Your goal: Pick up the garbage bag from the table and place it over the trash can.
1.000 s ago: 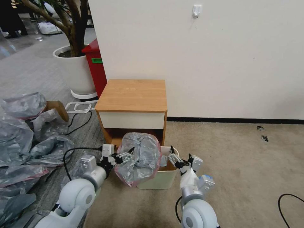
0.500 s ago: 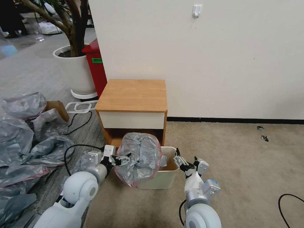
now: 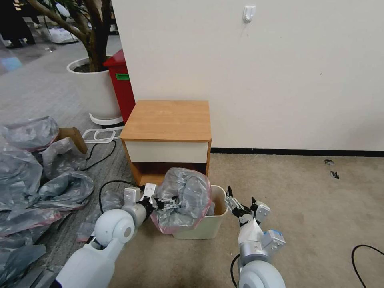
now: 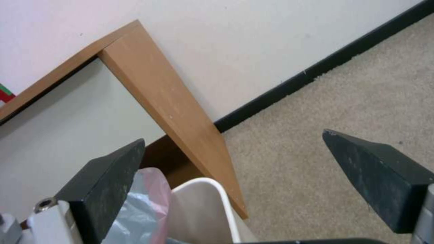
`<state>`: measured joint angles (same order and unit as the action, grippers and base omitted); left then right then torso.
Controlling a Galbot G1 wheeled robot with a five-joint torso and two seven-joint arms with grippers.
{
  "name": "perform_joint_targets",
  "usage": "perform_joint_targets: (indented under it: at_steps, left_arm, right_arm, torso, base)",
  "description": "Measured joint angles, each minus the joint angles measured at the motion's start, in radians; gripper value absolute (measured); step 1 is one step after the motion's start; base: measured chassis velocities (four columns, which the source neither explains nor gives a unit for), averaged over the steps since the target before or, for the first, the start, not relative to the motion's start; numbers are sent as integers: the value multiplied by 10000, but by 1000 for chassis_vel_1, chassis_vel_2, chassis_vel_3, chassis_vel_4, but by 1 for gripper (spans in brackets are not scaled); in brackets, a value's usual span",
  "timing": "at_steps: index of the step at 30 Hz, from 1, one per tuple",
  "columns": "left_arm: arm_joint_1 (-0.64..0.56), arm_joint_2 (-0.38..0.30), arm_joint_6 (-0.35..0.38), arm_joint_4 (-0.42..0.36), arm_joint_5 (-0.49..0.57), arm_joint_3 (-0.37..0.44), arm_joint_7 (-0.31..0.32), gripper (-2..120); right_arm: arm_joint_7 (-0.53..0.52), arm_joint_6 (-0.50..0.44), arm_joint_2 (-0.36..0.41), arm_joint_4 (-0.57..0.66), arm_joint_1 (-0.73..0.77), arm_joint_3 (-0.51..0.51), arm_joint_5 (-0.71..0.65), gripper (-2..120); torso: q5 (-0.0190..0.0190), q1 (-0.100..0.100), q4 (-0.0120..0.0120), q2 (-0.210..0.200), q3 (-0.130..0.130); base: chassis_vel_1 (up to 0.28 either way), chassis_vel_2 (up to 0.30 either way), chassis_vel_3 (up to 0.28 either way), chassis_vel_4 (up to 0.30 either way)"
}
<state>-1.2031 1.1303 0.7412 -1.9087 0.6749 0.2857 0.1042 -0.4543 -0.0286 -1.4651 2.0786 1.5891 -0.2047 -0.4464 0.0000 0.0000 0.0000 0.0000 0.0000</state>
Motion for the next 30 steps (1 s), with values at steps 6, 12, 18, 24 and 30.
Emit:
perform_joint_targets:
  at_steps: [6, 12, 18, 24, 30]
  left_arm:
    - [-31, 160, -19, 289, 28, -6, 0, 67]
    - [-69, 255, -34, 413, 28, -2, 0, 46]
    - [-84, 321, -45, 460, 13, -5, 15, 25]
    - [-145, 377, -46, 418, -17, 75, 105, 6]
    - [-541, 312, -773, -58, -58, 523, 271, 3]
  right_arm:
    - [19, -82, -31, -1, 58, 2, 32, 100]
    - [34, -116, -29, 0, 76, 23, 32, 100]
    - [43, -128, 3, -1, 57, 50, 21, 100]
    - [64, -125, 10, -5, 15, 102, 19, 100]
    - [544, -63, 47, 112, -31, 293, 6, 100]
  torso:
    - [0, 0, 0, 0, 0]
    - [0, 0, 0, 0, 0]
    - [0, 0, 0, 0, -1]
    - [-1, 0, 0, 0, 0]
    - [-3, 0, 0, 0, 0]
  base:
    - [0, 0, 0, 0]
    - [0, 0, 0, 0]
    - [0, 0, 0, 0]
    - [0, 0, 0, 0]
    - [0, 0, 0, 0]
